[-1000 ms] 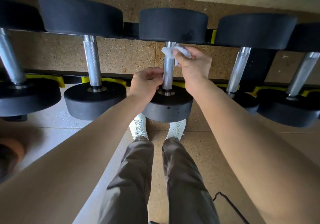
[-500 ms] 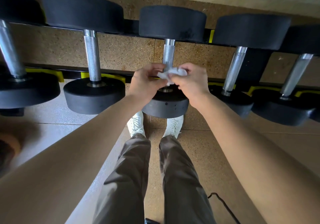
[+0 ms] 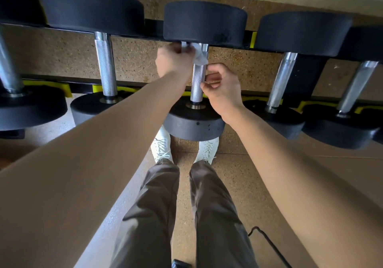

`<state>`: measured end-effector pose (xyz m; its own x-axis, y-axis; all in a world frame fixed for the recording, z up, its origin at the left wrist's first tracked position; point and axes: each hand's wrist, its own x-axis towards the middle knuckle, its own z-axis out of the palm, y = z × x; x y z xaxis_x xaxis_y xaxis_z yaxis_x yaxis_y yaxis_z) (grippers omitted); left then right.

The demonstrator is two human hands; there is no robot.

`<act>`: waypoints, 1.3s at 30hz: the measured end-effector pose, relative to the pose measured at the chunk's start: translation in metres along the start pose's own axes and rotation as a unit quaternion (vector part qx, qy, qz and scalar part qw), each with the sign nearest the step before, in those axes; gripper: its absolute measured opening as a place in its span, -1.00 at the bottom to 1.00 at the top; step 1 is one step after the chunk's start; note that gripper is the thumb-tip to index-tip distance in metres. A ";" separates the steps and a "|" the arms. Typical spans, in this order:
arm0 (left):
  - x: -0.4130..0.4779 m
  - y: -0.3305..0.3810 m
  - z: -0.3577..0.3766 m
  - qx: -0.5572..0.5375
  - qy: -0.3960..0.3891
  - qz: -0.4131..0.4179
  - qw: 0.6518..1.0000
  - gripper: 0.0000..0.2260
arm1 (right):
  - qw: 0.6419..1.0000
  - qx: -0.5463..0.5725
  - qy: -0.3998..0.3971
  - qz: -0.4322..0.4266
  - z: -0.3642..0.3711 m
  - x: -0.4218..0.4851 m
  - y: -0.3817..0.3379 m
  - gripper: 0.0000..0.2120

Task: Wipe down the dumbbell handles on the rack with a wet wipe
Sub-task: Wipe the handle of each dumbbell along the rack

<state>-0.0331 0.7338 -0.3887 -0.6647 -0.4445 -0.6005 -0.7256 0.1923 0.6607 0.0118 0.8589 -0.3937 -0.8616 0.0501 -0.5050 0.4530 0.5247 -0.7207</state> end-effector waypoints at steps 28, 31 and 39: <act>-0.042 -0.031 -0.049 0.173 -0.220 0.054 0.959 -0.76 | 0.992 0.097 -0.026 0.070 -0.042 -0.019 0.005 -0.82; -0.024 -0.018 -0.061 0.021 -0.156 -0.103 0.982 -0.84 | 0.991 0.116 0.030 0.060 -0.046 -0.006 -0.002 -0.84; 0.007 -0.015 -0.052 -0.452 -0.117 -0.245 0.850 -0.71 | 0.917 0.370 0.000 0.151 -0.034 0.027 -0.028 -0.94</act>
<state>-0.0179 0.6826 -0.3797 -0.4159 -0.0709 -0.9066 -0.5632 -0.7627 0.3180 -0.0316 0.8740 -0.3709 -0.6708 0.0978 -0.7351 0.7026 -0.2334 -0.6722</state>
